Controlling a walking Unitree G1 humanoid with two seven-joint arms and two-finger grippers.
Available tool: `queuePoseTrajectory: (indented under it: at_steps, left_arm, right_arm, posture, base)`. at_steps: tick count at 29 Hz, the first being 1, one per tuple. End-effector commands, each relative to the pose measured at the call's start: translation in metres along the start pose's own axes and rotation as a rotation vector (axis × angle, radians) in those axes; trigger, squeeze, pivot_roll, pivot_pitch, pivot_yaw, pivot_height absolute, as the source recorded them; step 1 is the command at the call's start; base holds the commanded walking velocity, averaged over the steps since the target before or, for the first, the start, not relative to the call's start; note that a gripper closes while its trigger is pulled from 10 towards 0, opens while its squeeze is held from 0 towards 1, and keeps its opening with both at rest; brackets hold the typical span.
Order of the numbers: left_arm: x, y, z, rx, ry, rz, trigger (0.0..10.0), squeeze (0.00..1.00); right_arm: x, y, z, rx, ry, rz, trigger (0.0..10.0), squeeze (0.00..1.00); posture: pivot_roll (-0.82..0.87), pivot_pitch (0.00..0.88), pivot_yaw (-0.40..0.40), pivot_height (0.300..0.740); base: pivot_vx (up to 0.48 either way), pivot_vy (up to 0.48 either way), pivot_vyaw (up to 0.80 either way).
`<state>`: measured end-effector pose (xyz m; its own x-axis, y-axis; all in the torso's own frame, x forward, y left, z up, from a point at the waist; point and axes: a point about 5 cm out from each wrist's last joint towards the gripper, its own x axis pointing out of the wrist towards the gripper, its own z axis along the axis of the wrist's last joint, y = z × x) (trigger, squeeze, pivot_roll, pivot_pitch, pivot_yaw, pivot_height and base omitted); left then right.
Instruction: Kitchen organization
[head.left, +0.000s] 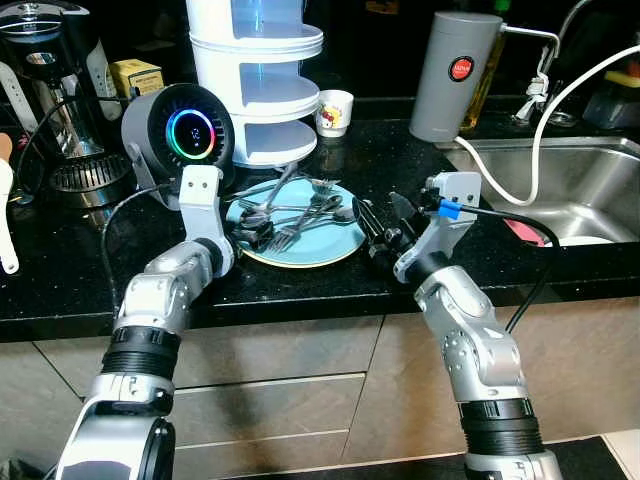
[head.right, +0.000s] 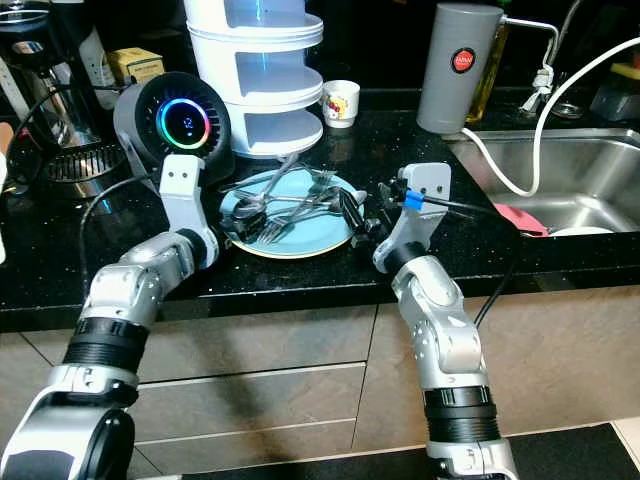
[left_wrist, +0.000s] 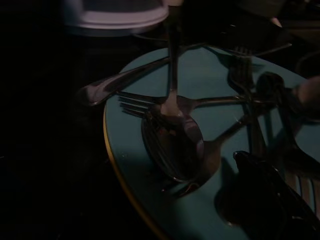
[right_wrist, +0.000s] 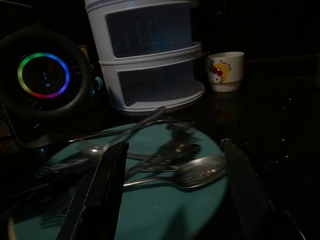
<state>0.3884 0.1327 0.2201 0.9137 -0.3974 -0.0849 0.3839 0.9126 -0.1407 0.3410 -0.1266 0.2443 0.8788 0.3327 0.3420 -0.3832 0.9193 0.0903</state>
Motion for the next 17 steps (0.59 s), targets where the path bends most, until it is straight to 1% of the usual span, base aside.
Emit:
queuePoseTrajectory:
  at_steps: [1, 2, 3, 4, 6, 7, 9, 11, 13, 14, 15, 16, 17]
  left_arm:
    - [0.007, -0.01, -0.007, 0.002, 0.031, -0.039, 10.0, 0.0]
    - [0.007, -0.01, -0.007, 0.002, 0.031, -0.039, 10.0, 0.0]
    - [0.014, -0.017, -0.008, 0.007, 0.035, -0.059, 10.0, 0.0]
    - [0.014, -0.017, -0.008, 0.007, 0.035, -0.059, 10.0, 0.0]
    - [0.02, -0.024, -0.009, 0.011, 0.043, -0.08, 10.0, 0.0]
    - [0.02, -0.024, -0.009, 0.011, 0.043, -0.08, 10.0, 0.0]
    - [0.025, -0.031, -0.011, 0.017, 0.052, -0.102, 10.0, 0.0]
    - [0.025, -0.031, -0.011, 0.017, 0.052, -0.102, 10.0, 0.0]
    - [0.031, -0.042, -0.014, 0.023, 0.061, -0.133, 10.0, 0.0]
    - [0.031, -0.042, -0.014, 0.023, 0.061, -0.133, 10.0, 0.0]
    - [0.034, -0.049, -0.015, 0.029, 0.065, -0.15, 10.0, 0.0]
    - [0.034, -0.049, -0.015, 0.029, 0.065, -0.15, 10.0, 0.0]
    - [0.036, -0.056, -0.017, 0.032, 0.069, -0.17, 10.0, 0.0]
  right_arm:
    - [-0.001, -0.001, 0.001, -0.001, 0.002, -0.003, 10.0, 0.0]
    - [-0.001, -0.001, 0.001, -0.001, 0.002, -0.003, 10.0, 0.0]
    - [-0.001, -0.002, 0.003, -0.003, 0.0, -0.005, 10.0, 0.0]
    - [-0.001, -0.002, 0.003, -0.003, 0.0, -0.005, 10.0, 0.0]
    - [-0.001, -0.002, 0.004, -0.003, -0.004, -0.008, 10.0, 0.0]
    - [-0.001, -0.002, 0.004, -0.003, -0.004, -0.008, 10.0, 0.0]
    - [0.0, -0.002, 0.006, -0.004, -0.01, -0.011, 10.0, 0.0]
    - [0.0, -0.002, 0.006, -0.004, -0.01, -0.011, 10.0, 0.0]
    - [0.0, -0.003, 0.009, -0.005, -0.02, -0.016, 10.0, 0.0]
    - [0.0, -0.003, 0.009, -0.005, -0.02, -0.016, 10.0, 0.0]
    - [0.0, -0.003, 0.011, -0.005, -0.026, -0.018, 10.0, 0.0]
    - [0.0, -0.003, 0.011, -0.005, -0.026, -0.018, 10.0, 0.0]
    - [0.0, -0.004, 0.012, -0.007, -0.032, -0.021, 10.0, 0.0]
  posture:
    - [-0.03, 0.094, 0.024, 0.74]
    - [-0.03, 0.094, 0.024, 0.74]
    - [-0.03, 0.099, 0.023, 0.74]
    - [-0.03, 0.099, 0.023, 0.74]
    - [-0.04, 0.101, 0.024, 0.74]
    - [-0.04, 0.101, 0.024, 0.74]
    - [-0.04, 0.101, 0.024, 0.74]
    - [-0.04, 0.101, 0.024, 0.74]
    - [-0.04, 0.105, 0.03, 0.74]
    - [-0.04, 0.105, 0.03, 0.74]
    - [-0.04, 0.105, 0.03, 0.74]
    - [-0.04, 0.105, 0.03, 0.74]
    - [-0.05, 0.106, 0.035, 0.74]
  base:
    - [0.0, 0.0, 0.0]
    - [0.0, 0.0, 0.0]
    - [0.0, 0.0, 0.0]
    - [0.0, 0.0, 0.0]
    - [0.0, 0.0, 0.0]
    - [0.0, 0.0, 0.0]
    - [0.0, 0.0, 0.0]
    - [0.0, 0.0, 0.0]
    - [0.0, 0.0, 0.0]
    - [0.0, 0.0, 0.0]
    - [0.0, 0.0, 0.0]
    - [0.0, 0.0, 0.0]
    - [0.0, 0.0, 0.0]
